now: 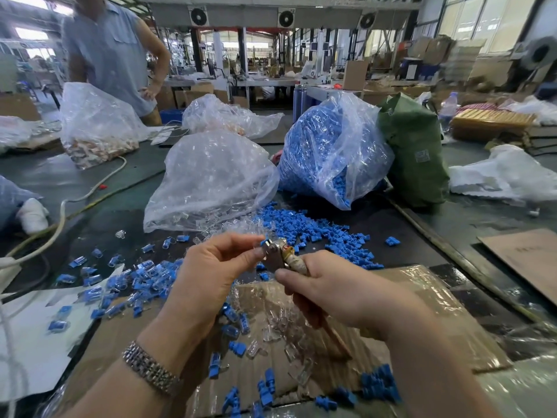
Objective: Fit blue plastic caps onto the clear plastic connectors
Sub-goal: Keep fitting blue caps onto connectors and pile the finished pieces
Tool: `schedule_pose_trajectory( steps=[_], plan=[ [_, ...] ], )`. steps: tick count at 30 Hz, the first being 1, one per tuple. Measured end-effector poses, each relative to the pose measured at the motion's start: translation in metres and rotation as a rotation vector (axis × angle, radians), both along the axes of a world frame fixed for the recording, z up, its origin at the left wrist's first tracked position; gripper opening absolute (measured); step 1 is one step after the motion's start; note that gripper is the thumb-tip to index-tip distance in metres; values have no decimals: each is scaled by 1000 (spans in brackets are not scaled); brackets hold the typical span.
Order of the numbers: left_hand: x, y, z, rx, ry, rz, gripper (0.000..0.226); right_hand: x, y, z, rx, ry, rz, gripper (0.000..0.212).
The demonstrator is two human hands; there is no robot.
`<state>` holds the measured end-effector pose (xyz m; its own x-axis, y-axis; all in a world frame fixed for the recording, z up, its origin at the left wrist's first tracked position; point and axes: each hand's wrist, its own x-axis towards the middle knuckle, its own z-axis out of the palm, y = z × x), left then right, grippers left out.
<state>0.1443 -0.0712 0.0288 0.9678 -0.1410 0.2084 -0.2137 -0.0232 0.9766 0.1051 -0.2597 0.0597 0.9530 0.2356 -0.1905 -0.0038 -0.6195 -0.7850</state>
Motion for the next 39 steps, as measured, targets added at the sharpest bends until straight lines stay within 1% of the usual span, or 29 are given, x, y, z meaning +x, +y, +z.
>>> schedule_pose_trajectory(
  steps=[2, 4, 6, 8, 9, 12, 14, 15, 16, 17, 18, 20, 21, 22, 23, 24, 25, 27, 28, 30, 31, 32, 34, 36, 39],
  plan=[
    [-1, 1, 2, 23, -33, -4, 21, 0, -1, 2, 45, 13, 0, 49],
    [0, 6, 5, 31, -55, 25, 18, 0, -5, 5, 93, 44, 0, 50],
    [3, 15, 7, 113, -77, 98, 16, 1, -13, 6, 113, 54, -45, 50],
    [5, 25, 7, 307, -115, 218, 16, 4, -20, 5, 51, 14, -156, 50],
    [5, 29, 7, 436, -139, 299, 16, 6, -22, 3, -22, -16, -213, 46],
    [3, 41, 10, 867, -179, 564, 11, 10, -24, -3, -330, -84, -328, 37],
    [4, 47, 11, 1141, -130, 657, 11, 12, -23, -8, -505, -103, -349, 32],
    [4, 50, 11, 1226, -89, 670, 13, 13, -22, -10, -572, -98, -351, 32],
    [4, 51, 10, 1273, -57, 670, 14, 14, -21, -12, -633, -83, -351, 32],
    [4, 50, 9, 1285, -61, 661, 15, 15, -20, -14, -689, -65, -351, 30],
    [3, 47, 8, 1271, -105, 638, 13, 16, -18, -15, -732, -44, -352, 28],
    [0, 36, 7, 1172, -256, 526, 10, 18, -15, -18, -784, -13, -346, 27],
    [-1, 29, 6, 1121, -308, 448, 10, 20, -14, -19, -802, -8, -343, 29],
    [-2, 23, 5, 1093, -338, 366, 11, 21, -13, -20, -819, -21, -345, 37],
    [-4, 18, 3, 1095, -344, 296, 12, 23, -10, -19, -822, -61, -350, 46],
    [-4, 15, 1, 1108, -342, 238, 12, 25, -6, -18, -796, -131, -341, 50],
    [-6, 14, 0, 1119, -336, 193, 11, 28, 0, -17, -744, -220, -308, 46],
    [-6, 15, 0, 1121, -335, 128, 8, 36, 16, -15, -627, -366, -170, 29],
    [-5, 16, 1, 1114, -336, 100, 10, 41, 24, -16, -617, -401, -88, 27],
    [-7, 18, 4, 1061, -329, 30, 18, 46, 36, -20, -672, -400, 49, 32],
    [-7, 19, 6, 1024, -322, -7, 16, 48, 39, -24, -700, -393, 93, 30],
    [-7, 20, 6, 967, -316, -66, 6, 49, 40, -27, -706, -385, 125, 26],
    [-10, 22, 9, 862, -275, -182, 19, 52, 39, -33, -659, -386, 146, 20],
    [-12, 21, 9, 813, -229, -293, 15, 55, 37, -34, -623, -390, 140, 18],
    [-15, 15, 8, 873, -236, -358, 23, 58, 38, -34, -624, -377, 111, 17]
  ],
)
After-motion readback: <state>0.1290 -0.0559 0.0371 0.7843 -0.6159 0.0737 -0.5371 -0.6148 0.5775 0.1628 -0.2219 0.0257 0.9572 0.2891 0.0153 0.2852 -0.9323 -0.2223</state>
